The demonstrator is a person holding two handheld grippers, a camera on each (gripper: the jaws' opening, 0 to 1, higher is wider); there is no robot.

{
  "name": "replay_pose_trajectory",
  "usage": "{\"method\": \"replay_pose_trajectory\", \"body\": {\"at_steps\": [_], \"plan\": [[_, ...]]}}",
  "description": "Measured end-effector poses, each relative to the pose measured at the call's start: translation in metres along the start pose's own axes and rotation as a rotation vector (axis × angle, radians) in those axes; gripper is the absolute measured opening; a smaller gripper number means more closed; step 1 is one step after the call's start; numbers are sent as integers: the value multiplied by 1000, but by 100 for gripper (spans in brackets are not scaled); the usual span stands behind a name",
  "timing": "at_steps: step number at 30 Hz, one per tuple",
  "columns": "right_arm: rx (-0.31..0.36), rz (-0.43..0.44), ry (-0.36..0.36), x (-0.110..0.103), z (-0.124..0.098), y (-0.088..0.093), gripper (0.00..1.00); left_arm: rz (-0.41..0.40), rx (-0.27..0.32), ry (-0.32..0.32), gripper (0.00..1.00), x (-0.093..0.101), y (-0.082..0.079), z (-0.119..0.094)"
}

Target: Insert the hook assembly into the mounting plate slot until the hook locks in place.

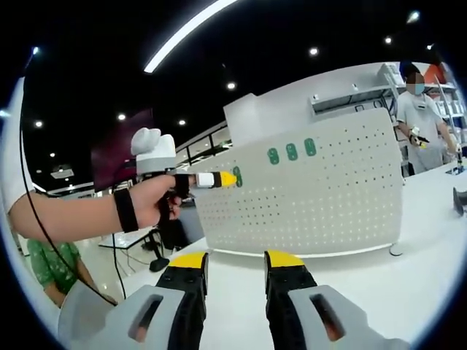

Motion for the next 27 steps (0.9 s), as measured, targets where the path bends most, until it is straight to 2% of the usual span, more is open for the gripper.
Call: {"method": "replay_pose_trajectory", "body": {"at_steps": [4, 15, 23, 27], "plan": [[-3, 5, 3, 3, 2, 1, 31, -31, 8, -37, 2, -6, -4, 5], [-18, -12, 14, 7, 7, 0, 37, 15, 27, -93, 2, -10, -17, 21], [-32, -42, 38, 9, 7, 1, 48, 42, 43, -113, 2, -12, -25, 32], [-44, -44, 38, 12, 6, 0, 48, 41, 50, -120, 2, -13, -26, 36]]}}
Point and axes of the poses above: the point that each gripper's makers call its tool centre point, and the gripper's own axes: z roughly forward along the fingers, x roughly to its right, y roughly out of its underside, the point moved 9 cm from there along -z, roughly backward along the fingers, and after that the axes turned 11 degrees about -x, right-handed, at the moved point
